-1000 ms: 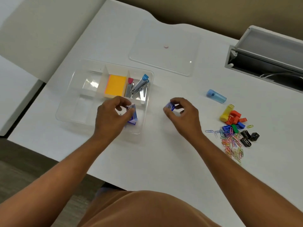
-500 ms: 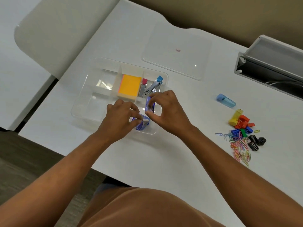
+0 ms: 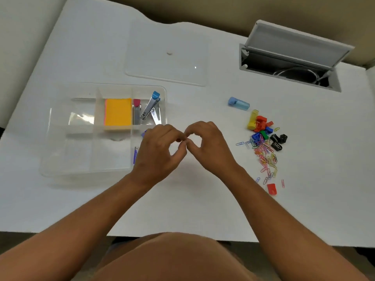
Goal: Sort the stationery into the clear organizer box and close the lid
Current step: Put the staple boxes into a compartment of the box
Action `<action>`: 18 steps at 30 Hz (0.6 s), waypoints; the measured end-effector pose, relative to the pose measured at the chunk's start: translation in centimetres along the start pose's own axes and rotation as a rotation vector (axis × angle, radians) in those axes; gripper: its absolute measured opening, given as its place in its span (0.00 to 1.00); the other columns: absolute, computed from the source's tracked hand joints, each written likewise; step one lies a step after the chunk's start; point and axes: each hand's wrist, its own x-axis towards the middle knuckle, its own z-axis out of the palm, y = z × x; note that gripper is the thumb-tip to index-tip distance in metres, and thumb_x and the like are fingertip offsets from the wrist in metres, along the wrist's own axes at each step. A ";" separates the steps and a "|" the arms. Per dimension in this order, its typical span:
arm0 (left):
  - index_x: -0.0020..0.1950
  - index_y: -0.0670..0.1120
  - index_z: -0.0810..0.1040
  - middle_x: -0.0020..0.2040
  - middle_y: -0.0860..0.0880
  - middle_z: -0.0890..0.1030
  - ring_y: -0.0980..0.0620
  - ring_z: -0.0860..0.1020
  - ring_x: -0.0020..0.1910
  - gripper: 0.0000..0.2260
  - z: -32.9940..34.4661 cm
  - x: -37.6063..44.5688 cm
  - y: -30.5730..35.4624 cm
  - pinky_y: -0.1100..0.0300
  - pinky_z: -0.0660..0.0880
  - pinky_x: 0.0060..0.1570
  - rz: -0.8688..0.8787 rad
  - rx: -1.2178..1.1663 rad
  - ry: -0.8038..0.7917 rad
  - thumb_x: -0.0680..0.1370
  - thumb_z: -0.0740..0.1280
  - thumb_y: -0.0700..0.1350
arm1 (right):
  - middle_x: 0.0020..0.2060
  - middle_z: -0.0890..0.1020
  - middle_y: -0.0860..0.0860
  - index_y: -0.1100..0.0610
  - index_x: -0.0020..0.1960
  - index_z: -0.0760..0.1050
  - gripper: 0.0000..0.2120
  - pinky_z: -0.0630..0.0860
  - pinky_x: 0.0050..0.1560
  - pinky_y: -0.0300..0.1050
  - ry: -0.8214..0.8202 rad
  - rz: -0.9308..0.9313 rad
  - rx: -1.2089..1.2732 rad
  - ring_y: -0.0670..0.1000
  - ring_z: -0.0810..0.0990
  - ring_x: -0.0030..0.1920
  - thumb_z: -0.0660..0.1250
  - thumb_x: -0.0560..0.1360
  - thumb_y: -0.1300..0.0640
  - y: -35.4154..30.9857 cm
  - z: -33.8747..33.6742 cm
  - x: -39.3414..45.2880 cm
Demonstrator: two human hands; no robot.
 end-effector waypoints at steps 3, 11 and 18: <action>0.49 0.46 0.83 0.43 0.52 0.82 0.57 0.74 0.43 0.02 2.6 0.7 1.6 0.55 0.73 0.44 -0.006 -0.062 -0.049 0.78 0.71 0.44 | 0.52 0.83 0.42 0.49 0.54 0.81 0.04 0.65 0.54 0.29 0.066 0.103 -0.012 0.45 0.75 0.56 0.70 0.79 0.53 2.5 -1.1 -2.9; 0.49 0.51 0.82 0.45 0.56 0.81 0.59 0.74 0.43 0.01 10.9 1.9 6.4 0.67 0.68 0.46 -0.133 -0.057 -0.145 0.78 0.71 0.46 | 0.54 0.83 0.45 0.49 0.57 0.82 0.09 0.71 0.58 0.41 0.199 0.247 -0.041 0.48 0.74 0.58 0.71 0.77 0.57 13.2 -6.5 -4.7; 0.51 0.50 0.83 0.48 0.53 0.82 0.55 0.77 0.46 0.03 16.4 3.9 10.7 0.61 0.73 0.48 -0.238 -0.040 -0.184 0.79 0.70 0.46 | 0.68 0.75 0.49 0.47 0.70 0.73 0.29 0.71 0.65 0.55 0.060 0.272 -0.190 0.55 0.69 0.67 0.76 0.72 0.45 21.8 -12.2 0.6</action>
